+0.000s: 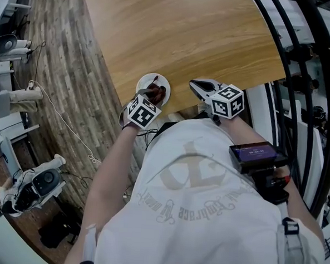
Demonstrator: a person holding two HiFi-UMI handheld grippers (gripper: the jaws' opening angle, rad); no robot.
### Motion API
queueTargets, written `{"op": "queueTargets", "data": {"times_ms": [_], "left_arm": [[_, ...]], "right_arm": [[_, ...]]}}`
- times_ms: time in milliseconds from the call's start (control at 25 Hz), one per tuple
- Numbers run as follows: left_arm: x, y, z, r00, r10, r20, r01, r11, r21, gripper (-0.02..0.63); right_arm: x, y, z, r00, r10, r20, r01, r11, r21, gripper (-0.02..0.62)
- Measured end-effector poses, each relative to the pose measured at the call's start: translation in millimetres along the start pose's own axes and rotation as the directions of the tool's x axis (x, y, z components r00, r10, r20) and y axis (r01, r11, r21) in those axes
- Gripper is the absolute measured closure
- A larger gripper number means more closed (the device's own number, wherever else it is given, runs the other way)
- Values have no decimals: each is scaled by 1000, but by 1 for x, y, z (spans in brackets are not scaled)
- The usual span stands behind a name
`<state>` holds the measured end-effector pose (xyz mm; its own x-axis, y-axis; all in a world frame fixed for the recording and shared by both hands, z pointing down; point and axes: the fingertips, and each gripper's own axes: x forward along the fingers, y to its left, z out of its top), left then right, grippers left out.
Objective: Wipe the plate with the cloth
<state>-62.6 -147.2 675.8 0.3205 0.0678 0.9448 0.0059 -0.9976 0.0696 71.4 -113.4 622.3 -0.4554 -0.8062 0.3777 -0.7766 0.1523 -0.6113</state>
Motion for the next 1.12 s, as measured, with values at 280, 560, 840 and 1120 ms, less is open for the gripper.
{"op": "queueTargets", "data": {"times_ms": [280,560,840,1120], "left_arm": [[-22,24,-27,986,149,70,-140,983,-117,437],[-59,42,-5,923,256,289,-167,939,-300,437],[-83,46,8,830,371,416,-190,890,-414,437],[-119,39,-1,741,457,492,-154,829,-538,437]], "right_arm": [[18,8,0,999,36,-28,-36,999,-26,581],[34,25,6,994,82,-75,-88,994,-72,581],[48,24,29,986,127,-106,-142,978,-150,582],[55,50,65,980,180,-87,-196,953,-232,581]]}}
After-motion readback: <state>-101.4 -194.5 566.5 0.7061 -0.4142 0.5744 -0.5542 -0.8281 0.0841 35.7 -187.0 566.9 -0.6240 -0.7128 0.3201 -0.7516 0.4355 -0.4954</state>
